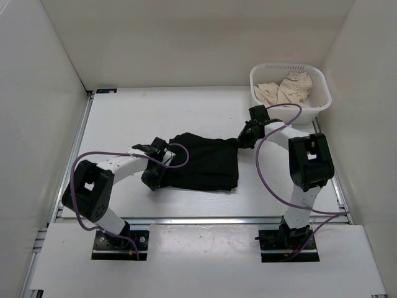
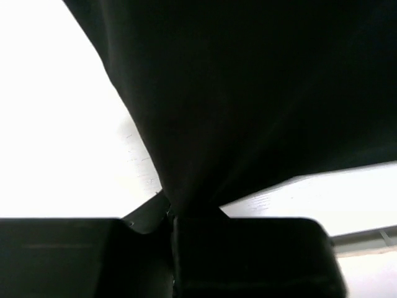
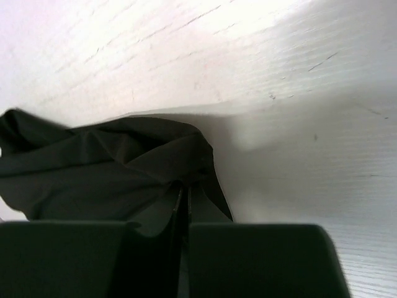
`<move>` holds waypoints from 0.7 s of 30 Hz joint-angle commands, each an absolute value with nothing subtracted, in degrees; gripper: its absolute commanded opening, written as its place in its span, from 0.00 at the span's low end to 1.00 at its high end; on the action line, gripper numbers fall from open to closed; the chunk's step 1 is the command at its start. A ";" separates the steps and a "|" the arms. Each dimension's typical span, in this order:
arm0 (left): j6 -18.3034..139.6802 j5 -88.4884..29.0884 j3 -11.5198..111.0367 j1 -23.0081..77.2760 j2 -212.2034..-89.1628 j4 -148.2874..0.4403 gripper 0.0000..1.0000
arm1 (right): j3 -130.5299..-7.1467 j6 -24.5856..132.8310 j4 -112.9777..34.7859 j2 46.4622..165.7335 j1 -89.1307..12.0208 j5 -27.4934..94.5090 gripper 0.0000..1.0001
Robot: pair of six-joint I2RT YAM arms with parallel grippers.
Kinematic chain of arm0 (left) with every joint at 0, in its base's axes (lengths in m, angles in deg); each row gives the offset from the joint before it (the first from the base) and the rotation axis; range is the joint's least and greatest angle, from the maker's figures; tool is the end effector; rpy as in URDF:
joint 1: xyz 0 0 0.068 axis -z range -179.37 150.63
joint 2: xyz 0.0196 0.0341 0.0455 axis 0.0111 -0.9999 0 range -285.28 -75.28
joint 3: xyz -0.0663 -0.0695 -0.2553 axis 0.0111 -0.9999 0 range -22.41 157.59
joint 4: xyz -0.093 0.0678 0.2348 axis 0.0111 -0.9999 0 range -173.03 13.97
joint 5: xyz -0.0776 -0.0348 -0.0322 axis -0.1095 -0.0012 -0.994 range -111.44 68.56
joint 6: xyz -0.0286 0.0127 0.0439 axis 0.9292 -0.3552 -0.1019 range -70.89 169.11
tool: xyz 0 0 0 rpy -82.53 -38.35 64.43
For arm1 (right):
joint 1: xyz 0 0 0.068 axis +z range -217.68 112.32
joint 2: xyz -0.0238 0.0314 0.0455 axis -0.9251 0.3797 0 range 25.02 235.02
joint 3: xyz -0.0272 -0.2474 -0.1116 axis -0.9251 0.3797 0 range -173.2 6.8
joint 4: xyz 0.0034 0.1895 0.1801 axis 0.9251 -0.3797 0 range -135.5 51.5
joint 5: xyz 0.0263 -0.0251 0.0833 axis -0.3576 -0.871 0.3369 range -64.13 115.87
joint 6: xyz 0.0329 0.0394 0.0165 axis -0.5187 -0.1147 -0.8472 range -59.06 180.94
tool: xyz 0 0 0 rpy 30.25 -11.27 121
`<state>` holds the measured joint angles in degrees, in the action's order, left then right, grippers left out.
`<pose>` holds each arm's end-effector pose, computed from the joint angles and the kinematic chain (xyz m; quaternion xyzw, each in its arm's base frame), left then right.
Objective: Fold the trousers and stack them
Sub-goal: Fold the trousers
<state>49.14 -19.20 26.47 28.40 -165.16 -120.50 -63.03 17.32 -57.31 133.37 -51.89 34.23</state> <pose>0.2240 -0.1163 0.1528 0.2387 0.9701 0.0094 0.0430 0.3749 0.1116 0.1664 0.2102 0.9340 0.1997 0.2089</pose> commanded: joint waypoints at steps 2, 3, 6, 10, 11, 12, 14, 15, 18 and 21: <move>49.11 -15.73 19.97 31.12 -159.84 -117.34 0.14 | -64.84 10.76 -55.29 131.45 -52.92 28.06 0.00; 49.11 -15.12 18.82 32.70 -158.00 -117.34 0.14 | -65.62 10.75 -55.29 131.45 -52.92 27.54 0.00; 49.11 -14.58 16.35 34.03 -156.14 -117.86 0.14 | -68.70 13.20 -55.99 134.08 -52.92 30.60 0.36; 49.11 -15.11 17.84 34.03 -155.61 -119.62 0.76 | -70.02 18.82 -57.13 134.97 -52.30 35.09 0.74; 49.11 -15.63 19.84 34.03 -155.61 -119.62 0.81 | -70.02 20.32 -57.13 133.92 -51.69 35.88 0.77; 49.11 -16.25 21.17 34.03 -154.30 -120.32 0.87 | -70.02 23.38 -57.83 132.52 -51.69 36.84 0.79; 49.11 -20.80 26.44 31.76 -153.15 -120.94 0.91 | -70.02 26.47 -60.71 130.67 -51.07 38.25 0.80; 49.11 -23.00 28.72 30.62 -152.54 -121.72 0.91 | -70.02 29.36 -62.22 128.31 -50.55 38.26 0.80; 49.11 -34.33 38.82 24.73 -153.05 -124.80 0.91 | -67.67 32.45 -67.93 122.33 -49.31 36.25 0.80; 49.11 -42.61 45.87 18.58 -156.21 -125.33 0.93 | -62.92 32.99 -70.31 115.30 -48.08 33.95 0.80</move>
<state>49.08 -31.15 40.53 22.57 -155.90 -124.30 -65.52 28.71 -65.18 123.56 -48.94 34.93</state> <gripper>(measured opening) 0.919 0.800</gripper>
